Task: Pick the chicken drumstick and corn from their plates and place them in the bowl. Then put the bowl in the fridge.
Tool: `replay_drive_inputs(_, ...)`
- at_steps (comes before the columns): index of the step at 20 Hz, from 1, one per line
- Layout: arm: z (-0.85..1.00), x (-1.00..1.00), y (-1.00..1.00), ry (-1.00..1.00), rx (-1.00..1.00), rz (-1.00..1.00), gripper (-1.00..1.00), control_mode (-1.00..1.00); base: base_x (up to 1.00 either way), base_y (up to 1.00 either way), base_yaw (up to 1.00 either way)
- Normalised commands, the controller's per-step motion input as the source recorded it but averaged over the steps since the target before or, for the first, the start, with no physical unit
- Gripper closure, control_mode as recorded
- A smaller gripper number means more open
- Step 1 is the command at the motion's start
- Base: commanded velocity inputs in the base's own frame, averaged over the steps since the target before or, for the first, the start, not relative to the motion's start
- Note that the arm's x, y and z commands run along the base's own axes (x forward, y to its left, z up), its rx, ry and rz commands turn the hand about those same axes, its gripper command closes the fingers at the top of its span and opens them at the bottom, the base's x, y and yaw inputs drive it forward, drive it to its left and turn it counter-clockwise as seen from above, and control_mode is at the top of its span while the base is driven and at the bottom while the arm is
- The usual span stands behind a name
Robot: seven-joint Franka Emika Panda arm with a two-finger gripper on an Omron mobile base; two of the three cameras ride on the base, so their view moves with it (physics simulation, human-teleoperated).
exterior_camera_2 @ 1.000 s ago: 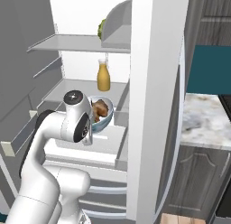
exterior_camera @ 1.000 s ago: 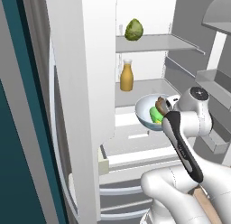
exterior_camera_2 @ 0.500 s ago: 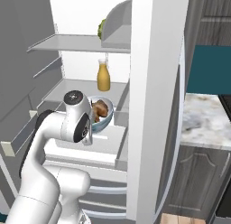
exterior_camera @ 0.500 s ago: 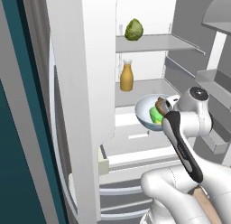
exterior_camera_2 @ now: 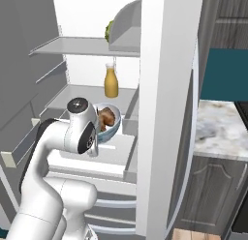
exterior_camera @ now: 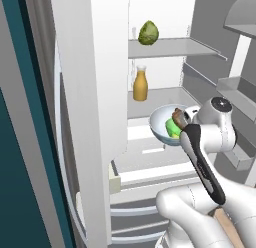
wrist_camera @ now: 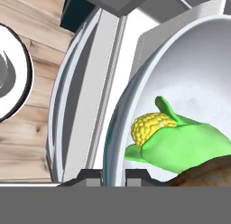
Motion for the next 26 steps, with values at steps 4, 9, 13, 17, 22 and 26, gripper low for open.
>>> replay_drive_inputs(4, 0.40, -0.23, 0.18, -0.12, 0.02, 0.12, 1.00, -1.00, 0.00, 0.00, 0.00)
replay_drive_inputs(9, 0.42, 0.23, 0.29, 0.08, 0.05, 0.00, 1.00, -1.00, 0.00, 0.00, 0.00)
replay_drive_inputs(13, 0.40, 0.26, 0.30, 0.04, 0.07, 0.00, 1.00, -1.00, 0.00, 0.00, 0.00)
replay_drive_inputs(17, 0.33, 0.42, 0.29, 0.05, 0.03, -0.01, 1.00, -1.00, 0.00, 0.00, 0.00)
replay_drive_inputs(22, 0.16, 0.54, 0.35, 0.01, 0.01, -0.03, 1.00, -1.00, 0.00, 0.00, 0.00)
replay_drive_inputs(26, 0.06, 0.66, 0.32, 0.00, 0.00, -0.04, 1.00, -1.00, 0.00, 0.00, 0.00)
